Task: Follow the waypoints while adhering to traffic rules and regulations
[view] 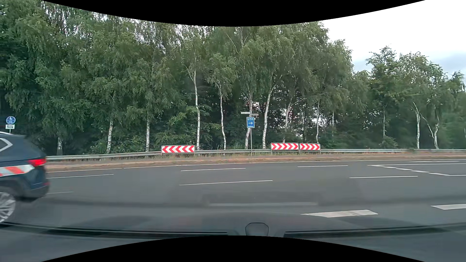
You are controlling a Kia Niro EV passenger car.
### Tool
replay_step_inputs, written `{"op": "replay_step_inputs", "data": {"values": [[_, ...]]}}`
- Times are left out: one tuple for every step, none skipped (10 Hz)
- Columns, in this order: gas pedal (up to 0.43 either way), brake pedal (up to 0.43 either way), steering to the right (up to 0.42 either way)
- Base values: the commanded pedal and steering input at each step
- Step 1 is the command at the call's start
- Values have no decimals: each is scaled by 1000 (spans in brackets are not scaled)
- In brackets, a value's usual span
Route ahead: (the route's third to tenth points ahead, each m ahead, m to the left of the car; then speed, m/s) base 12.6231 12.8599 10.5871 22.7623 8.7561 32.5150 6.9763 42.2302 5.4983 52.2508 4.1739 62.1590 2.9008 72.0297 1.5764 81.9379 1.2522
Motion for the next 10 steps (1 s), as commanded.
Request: {"op": "replay_step_inputs", "data": {"values": [[0,207,-276],[0,213,-277],[0,220,-277],[0,220,-277],[0,226,-277],[0,226,-277],[0,226,-277],[0,226,-277],[0,226,-277],[0,226,-277]]}}
